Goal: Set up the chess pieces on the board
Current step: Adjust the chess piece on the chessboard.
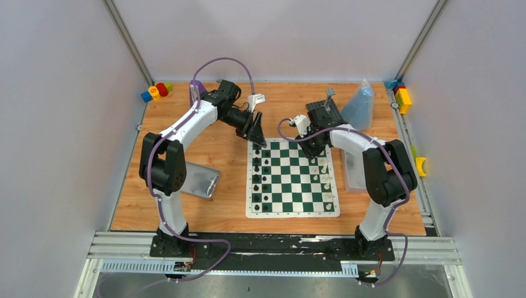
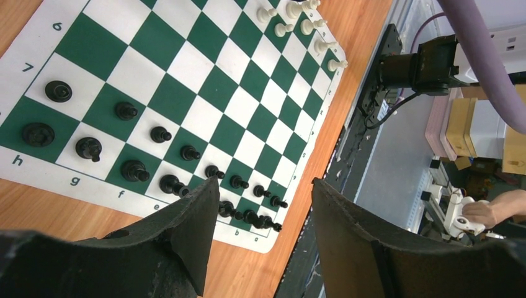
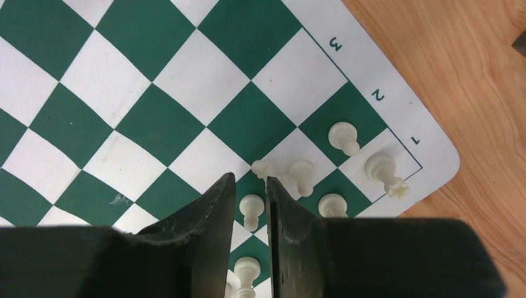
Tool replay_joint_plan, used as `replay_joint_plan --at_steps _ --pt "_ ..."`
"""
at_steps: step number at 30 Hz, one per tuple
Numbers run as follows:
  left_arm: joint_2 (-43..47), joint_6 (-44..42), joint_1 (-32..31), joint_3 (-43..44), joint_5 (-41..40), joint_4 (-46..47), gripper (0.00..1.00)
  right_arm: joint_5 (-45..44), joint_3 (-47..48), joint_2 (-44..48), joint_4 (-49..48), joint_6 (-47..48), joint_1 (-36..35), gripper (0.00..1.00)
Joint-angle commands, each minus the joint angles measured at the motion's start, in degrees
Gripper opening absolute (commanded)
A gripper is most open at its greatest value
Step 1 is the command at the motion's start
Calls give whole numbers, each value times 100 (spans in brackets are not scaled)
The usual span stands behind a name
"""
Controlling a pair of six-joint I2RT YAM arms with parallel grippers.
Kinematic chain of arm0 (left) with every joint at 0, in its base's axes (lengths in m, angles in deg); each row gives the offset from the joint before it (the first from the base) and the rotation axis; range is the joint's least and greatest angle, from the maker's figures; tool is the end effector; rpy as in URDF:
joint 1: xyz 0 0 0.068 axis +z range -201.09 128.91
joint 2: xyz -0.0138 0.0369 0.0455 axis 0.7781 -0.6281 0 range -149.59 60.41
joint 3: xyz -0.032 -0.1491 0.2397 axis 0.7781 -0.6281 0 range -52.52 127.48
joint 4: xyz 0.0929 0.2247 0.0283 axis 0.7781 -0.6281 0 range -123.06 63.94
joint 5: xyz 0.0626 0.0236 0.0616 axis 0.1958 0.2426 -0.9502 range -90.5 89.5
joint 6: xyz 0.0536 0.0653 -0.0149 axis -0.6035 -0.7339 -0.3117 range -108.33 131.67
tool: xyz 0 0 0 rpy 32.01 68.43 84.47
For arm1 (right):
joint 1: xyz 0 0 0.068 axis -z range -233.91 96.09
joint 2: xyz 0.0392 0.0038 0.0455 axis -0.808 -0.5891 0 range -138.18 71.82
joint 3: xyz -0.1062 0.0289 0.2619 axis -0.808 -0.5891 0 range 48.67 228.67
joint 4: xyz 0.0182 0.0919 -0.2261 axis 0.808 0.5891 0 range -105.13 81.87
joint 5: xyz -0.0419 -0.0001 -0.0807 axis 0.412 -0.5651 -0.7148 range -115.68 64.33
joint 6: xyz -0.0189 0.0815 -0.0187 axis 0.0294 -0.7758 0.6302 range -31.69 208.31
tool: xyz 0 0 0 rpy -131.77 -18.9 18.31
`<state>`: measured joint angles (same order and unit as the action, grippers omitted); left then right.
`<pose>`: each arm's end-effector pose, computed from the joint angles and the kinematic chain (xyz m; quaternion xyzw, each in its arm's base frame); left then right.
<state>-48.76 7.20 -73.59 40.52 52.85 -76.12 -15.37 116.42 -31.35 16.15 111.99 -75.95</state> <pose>0.3404 -0.2066 0.2595 0.2939 0.8287 -0.4627 0.1132 0.3299 0.1482 0.1629 -0.3957 0.8918 0.0851 0.2023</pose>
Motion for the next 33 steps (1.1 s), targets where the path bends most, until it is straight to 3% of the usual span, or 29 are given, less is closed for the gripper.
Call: replay_joint_plan --at_steps 1,33 --pt "306 -152 -14 -22 45 -11 65 -179 222 -12 51 -83 -2 27" --pt "264 -149 2 -16 112 15 67 -387 303 -128 88 26 -3 26"
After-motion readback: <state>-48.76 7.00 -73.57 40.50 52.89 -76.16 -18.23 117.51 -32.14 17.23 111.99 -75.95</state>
